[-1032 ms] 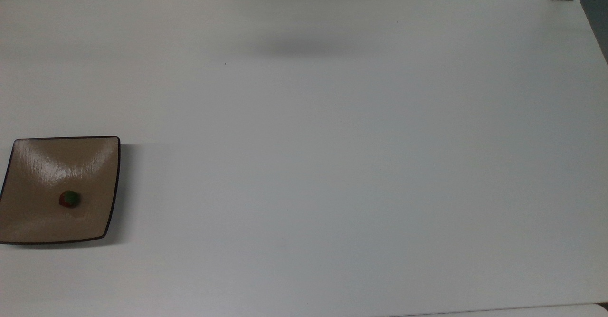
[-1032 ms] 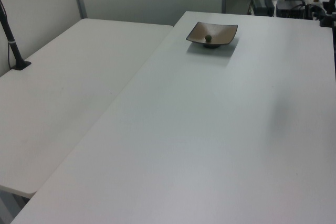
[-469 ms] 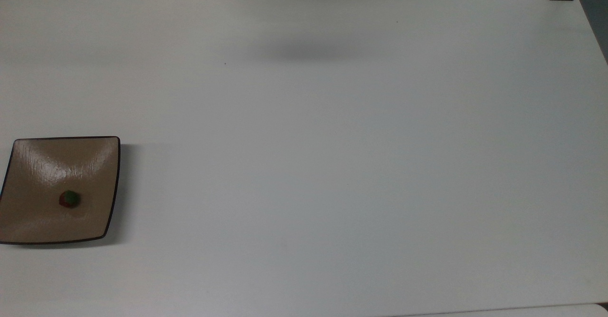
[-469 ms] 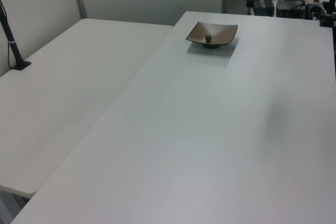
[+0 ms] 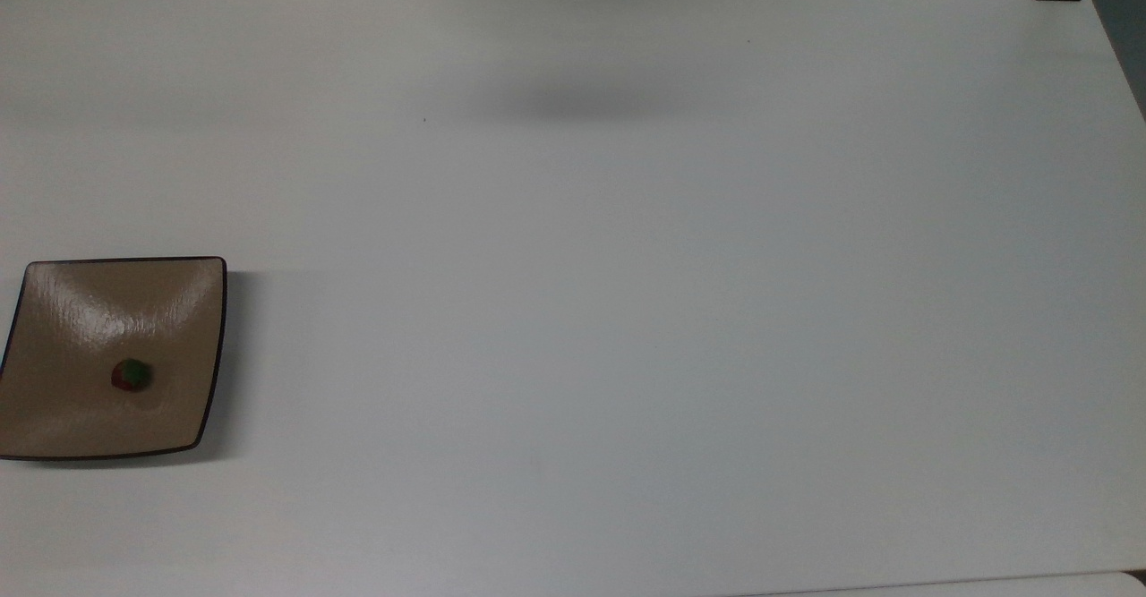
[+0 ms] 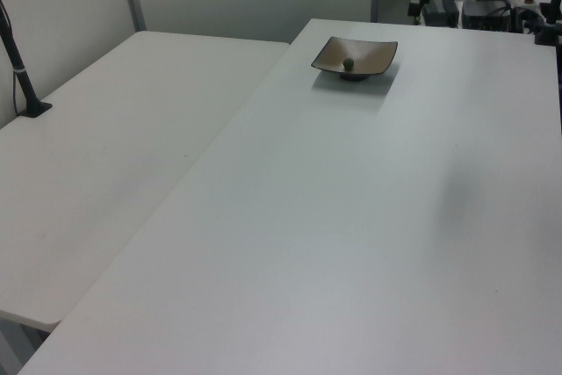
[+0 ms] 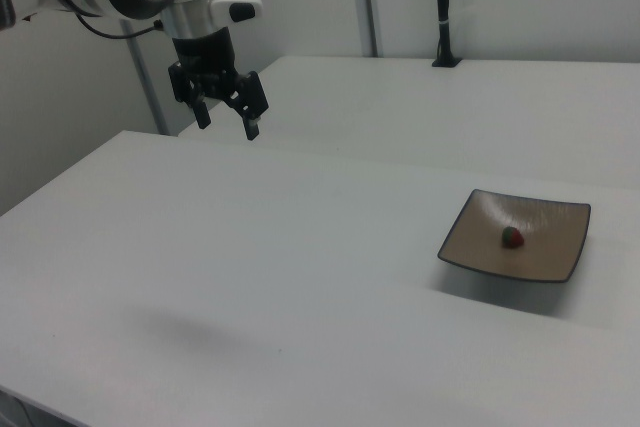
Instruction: Strawberries on a ceramic plate
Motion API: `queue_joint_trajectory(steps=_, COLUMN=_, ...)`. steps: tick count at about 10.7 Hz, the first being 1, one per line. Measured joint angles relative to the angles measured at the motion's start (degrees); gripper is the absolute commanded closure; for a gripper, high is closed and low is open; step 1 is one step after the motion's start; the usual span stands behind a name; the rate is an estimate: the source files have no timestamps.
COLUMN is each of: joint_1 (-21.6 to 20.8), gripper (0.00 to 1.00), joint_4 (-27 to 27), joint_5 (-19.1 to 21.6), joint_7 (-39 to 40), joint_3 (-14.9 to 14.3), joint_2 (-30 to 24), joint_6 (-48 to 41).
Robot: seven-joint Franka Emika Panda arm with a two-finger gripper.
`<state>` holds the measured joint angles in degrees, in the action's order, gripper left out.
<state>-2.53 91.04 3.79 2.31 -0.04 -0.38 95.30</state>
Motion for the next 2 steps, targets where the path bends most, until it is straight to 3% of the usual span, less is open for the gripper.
queue_joint_trajectory(steps=2, joint_1=0.0, gripper=0.0, joint_4=0.0, joint_5=0.0, joint_7=0.0, joint_3=0.0, joint_2=0.0, joint_6=0.0)
